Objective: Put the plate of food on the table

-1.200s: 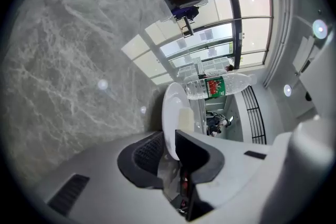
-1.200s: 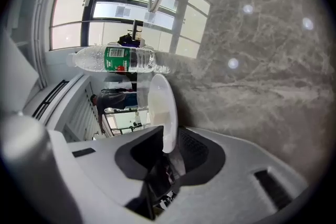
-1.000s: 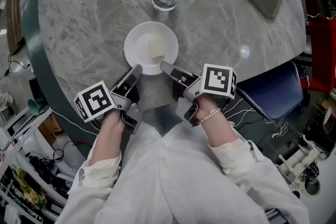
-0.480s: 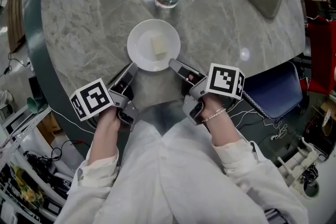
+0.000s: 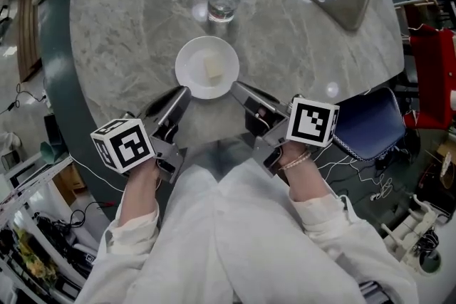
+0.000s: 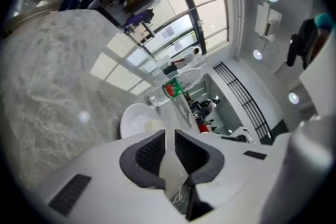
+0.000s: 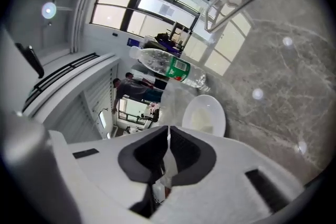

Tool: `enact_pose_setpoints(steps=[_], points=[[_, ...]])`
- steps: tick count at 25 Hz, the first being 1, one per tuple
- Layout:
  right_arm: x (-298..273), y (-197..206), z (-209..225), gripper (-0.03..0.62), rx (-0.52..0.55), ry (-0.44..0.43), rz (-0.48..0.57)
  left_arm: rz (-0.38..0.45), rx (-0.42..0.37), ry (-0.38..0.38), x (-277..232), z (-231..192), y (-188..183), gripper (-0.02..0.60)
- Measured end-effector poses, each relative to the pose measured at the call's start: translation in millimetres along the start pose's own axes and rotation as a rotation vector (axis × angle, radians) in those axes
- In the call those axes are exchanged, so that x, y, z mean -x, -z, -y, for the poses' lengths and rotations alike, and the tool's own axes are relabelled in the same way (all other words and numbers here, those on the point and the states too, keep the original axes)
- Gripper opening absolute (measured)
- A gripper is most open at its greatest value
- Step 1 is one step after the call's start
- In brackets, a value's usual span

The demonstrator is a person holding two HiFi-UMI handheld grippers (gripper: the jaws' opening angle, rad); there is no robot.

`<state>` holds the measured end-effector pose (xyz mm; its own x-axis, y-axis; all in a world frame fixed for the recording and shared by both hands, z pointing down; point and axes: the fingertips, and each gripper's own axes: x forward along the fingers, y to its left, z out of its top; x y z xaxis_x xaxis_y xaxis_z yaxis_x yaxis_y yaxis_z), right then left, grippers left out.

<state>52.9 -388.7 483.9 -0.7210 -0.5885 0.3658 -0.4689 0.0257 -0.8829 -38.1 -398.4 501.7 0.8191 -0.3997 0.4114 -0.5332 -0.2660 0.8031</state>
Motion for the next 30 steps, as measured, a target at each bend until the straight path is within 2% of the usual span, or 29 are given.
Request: enact_pose_setpoints(steps=[4, 9, 13, 17, 21, 25, 30], points=[[12.1, -5.4, -35.8, 0.008, 0.107, -0.039, 0.008, 0.026, -0.175, 0.078, 12.9, 41.1, -15.2, 0.061], [27.5, 12.0, -57.5, 0.005, 0.273, 0.002, -0.075, 0.068, -0.294, 0.114, 29.4, 73.0, -17.9, 0.025], [28.8, 13.9, -63.6, 0.003, 0.288, -0.009, -0.081, 0.057, -0.323, 0.124, 32.3, 90.6, -16.6, 0.021], [31.1, 21.4, -72.4, 0.002, 0.351, -0.017, -0.099, 0.049, -0.327, 0.157, 33.8, 104.2, -6.9, 0.021], [33.3, 26.5, -78.3, 0.002, 0.403, -0.015, -0.104, 0.015, -0.375, 0.148, 34.1, 113.8, 9.0, 0.02], [38.4, 19.7, -84.9, 0.002, 0.413, -0.027, -0.07, 0.016, -0.361, 0.156, 35.7, 116.4, 12.8, 0.02], [36.8, 24.6, -94.2, 0.002, 0.392, -0.066, -0.055, 0.013, -0.382, 0.164, 35.4, 121.1, 14.8, 0.02]])
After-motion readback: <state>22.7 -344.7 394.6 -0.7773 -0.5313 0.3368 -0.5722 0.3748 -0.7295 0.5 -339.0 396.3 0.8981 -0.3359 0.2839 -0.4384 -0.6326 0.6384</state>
